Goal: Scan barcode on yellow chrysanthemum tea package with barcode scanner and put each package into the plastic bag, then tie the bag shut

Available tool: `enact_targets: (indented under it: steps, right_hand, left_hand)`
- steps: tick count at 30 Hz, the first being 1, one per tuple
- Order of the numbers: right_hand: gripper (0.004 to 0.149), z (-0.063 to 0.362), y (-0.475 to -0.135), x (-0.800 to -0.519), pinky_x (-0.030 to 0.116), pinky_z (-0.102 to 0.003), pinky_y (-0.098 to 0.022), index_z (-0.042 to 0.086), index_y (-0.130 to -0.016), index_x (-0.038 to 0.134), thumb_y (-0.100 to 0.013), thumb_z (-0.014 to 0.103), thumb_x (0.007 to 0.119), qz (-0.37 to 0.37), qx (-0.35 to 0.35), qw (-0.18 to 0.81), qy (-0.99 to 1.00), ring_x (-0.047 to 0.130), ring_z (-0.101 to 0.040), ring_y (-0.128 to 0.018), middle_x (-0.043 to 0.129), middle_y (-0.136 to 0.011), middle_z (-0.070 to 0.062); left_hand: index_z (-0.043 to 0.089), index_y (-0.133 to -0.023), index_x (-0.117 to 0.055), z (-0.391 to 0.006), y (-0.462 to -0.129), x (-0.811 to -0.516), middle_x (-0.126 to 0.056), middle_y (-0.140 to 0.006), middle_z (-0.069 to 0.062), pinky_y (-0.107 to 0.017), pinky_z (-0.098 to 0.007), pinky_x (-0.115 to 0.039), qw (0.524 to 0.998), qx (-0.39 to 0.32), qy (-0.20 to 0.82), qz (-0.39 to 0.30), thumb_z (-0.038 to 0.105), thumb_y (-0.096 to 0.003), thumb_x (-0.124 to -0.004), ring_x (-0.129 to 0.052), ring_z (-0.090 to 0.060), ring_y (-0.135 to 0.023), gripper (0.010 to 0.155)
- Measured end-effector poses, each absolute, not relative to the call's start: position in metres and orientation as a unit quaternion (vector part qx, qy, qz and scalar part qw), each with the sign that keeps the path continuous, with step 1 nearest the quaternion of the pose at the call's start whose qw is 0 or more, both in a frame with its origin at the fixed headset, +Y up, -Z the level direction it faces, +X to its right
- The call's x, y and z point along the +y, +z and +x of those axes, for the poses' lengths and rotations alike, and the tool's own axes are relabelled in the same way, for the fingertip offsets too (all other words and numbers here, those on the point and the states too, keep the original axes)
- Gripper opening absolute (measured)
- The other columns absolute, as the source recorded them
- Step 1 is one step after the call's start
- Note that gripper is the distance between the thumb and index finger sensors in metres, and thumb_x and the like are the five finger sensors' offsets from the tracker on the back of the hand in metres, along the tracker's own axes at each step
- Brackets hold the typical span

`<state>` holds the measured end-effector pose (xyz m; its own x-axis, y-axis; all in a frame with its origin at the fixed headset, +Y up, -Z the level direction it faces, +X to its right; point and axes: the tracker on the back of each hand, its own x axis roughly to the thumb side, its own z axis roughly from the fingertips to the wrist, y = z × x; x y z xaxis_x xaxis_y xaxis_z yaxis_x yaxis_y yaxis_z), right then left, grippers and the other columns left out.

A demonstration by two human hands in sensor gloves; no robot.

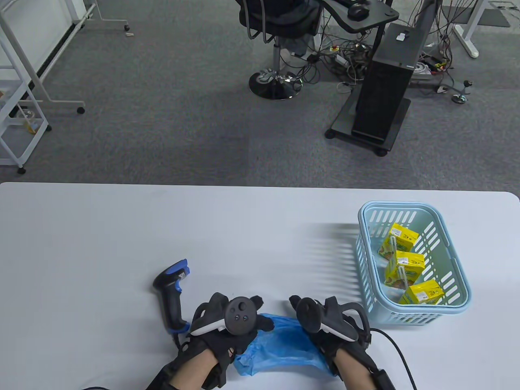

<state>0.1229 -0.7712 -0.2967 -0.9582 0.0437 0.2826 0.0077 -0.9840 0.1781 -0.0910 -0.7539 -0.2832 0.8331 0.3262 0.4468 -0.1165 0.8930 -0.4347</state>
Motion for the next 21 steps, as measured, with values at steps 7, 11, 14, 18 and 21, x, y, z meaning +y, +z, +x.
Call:
enact_targets:
  steps: [7,11,14,18,21]
  right_hand:
    - [0.099,0.097,-0.285,-0.763,0.086,-0.036,-0.049,0.043,-0.093,0.01,-0.027,0.046,0.083,0.201,0.089,0.048,0.974,0.094,-0.003,-0.011,0.065,-0.097,-0.013]
    - [0.096,0.087,-0.277,-0.76,0.083,-0.038,-0.053,0.046,-0.092,0.011,-0.028,0.044,0.083,0.246,0.07,0.046,0.966,0.095,-0.005,-0.017,0.054,-0.101,-0.016]
    - [0.084,0.079,-0.27,-0.758,0.077,-0.045,-0.06,0.046,-0.096,0.031,-0.032,0.032,0.084,0.274,0.045,0.03,0.96,0.097,-0.009,-0.031,0.046,-0.103,-0.017]
    - [0.056,0.072,-0.266,-0.76,0.075,-0.046,-0.062,0.04,-0.088,0.075,-0.034,0.026,0.082,0.282,0.034,-0.001,0.959,0.096,-0.01,-0.037,0.042,-0.105,-0.013]
    - [0.068,0.076,-0.27,-0.766,0.073,-0.048,-0.063,0.037,-0.095,0.067,-0.03,0.043,0.083,0.258,0.043,-0.048,0.964,0.096,-0.011,-0.043,0.04,-0.105,-0.017]
  left_hand:
    - [0.039,-0.106,-0.065,-0.099,-0.287,-0.765,-0.037,-0.119,-0.018,-0.064,-0.061,-0.069,0.957,-0.232,0.009,-0.174,0.051,-0.0417,-0.09,-0.086,-0.034,-0.092,0.07]
    - [0.039,-0.109,-0.06,-0.101,-0.289,-0.773,-0.032,-0.12,-0.02,-0.068,-0.068,-0.058,0.954,-0.218,-0.015,-0.203,0.058,-0.0402,-0.088,-0.067,-0.046,-0.105,0.077]
    - [0.036,-0.11,-0.06,-0.106,-0.291,-0.777,-0.031,-0.12,-0.021,-0.068,-0.07,-0.055,0.953,-0.207,-0.003,-0.221,0.06,-0.0394,-0.088,-0.061,-0.049,-0.106,0.08]
    - [0.038,-0.111,-0.058,-0.108,-0.291,-0.78,-0.03,-0.12,-0.021,-0.068,-0.071,-0.054,0.952,-0.206,0.001,-0.228,0.061,-0.0393,-0.088,-0.057,-0.051,-0.107,0.081]
    - [0.036,-0.112,-0.057,-0.107,-0.291,-0.78,-0.03,-0.12,-0.021,-0.068,-0.071,-0.054,0.951,-0.207,-0.012,-0.228,0.062,-0.0387,-0.088,-0.056,-0.051,-0.108,0.084]
